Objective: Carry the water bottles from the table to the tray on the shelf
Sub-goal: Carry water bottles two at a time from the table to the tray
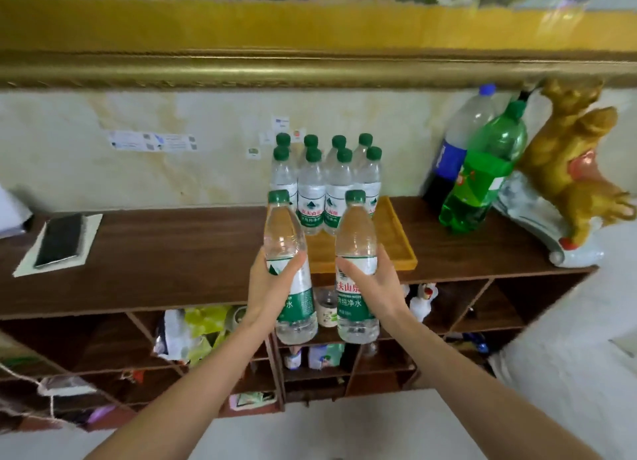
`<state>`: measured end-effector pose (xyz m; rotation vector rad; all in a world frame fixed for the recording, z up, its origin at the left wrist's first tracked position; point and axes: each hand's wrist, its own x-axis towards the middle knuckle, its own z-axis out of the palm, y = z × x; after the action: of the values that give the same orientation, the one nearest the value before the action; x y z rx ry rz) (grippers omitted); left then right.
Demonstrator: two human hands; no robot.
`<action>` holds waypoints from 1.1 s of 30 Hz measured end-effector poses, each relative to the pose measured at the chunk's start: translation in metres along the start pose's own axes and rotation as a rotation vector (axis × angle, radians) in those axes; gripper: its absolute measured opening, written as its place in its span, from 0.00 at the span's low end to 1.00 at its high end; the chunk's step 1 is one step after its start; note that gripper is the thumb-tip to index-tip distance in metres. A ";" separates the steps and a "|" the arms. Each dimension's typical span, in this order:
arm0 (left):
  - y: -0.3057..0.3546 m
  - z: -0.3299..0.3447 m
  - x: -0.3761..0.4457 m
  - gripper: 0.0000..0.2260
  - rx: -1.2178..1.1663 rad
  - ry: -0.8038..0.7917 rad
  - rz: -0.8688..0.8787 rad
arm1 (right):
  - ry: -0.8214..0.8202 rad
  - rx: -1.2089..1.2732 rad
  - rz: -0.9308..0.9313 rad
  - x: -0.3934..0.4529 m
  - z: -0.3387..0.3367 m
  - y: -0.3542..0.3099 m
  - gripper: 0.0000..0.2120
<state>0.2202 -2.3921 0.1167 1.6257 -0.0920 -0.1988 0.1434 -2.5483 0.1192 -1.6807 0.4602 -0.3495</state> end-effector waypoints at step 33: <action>-0.048 -0.016 0.155 0.30 0.309 -0.163 0.025 | -0.135 -0.276 0.009 0.157 0.035 0.032 0.42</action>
<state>0.3728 -2.4009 0.0586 1.9129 -0.2787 -0.3098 0.2940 -2.5991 0.0779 -1.9560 0.4297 -0.1691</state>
